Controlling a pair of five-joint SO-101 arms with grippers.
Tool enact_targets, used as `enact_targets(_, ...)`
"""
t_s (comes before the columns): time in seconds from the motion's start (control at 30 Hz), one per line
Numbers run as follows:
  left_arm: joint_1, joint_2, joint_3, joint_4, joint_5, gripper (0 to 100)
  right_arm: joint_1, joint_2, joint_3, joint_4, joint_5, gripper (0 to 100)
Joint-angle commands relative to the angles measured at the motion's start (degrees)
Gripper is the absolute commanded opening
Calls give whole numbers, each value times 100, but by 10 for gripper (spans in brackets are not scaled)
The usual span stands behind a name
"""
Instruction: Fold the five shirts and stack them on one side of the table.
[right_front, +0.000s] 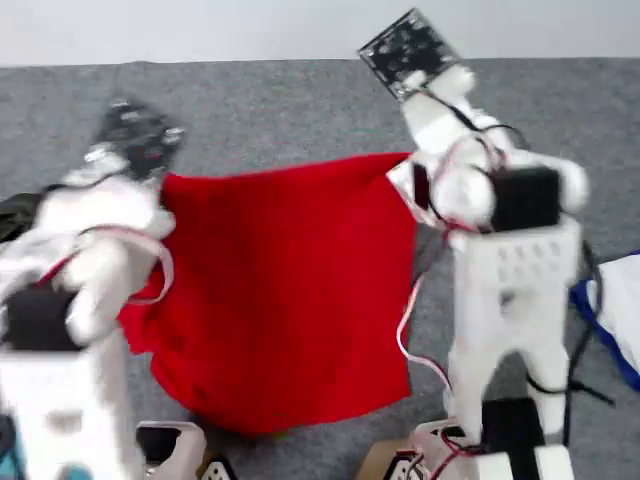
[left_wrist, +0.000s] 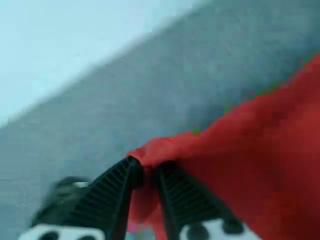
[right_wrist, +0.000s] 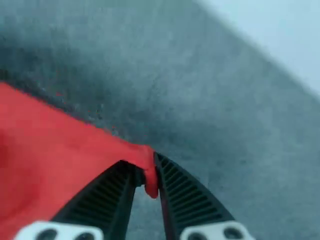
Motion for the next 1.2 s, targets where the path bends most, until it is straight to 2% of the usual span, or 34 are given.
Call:
enact_targets(0.0, 343, 563, 954, -1152, -26, 2, 4, 242, 1073, -1165, 44, 11)
enact_targets(0.1, 343, 1187, 1367, -2004, -9, 2, 4, 523, 1864, -2114, 44, 11)
enact_targets(0.2, 255, 1741, 1332, -2163, -18, 8, 4, 734, 2321, -2642, 53, 11)
enact_targets(0.5, -519, 2426, 453, -1363, -35, 175, 215, 857, 2558, -2765, 70, 11)
enact_targets(0.73, -1301, 2813, -312, -1116, -35, 211, 374, 866, 2567, -2721, 264, 11)
enact_targets(0.93, -1451, 3209, -295, -844, -255, 211, 620, 866, 2567, -2721, 246, 11)
enact_targets(1.17, -1108, 3815, -277, -360, -440, 208, 804, 857, 2989, -2774, 255, 11)
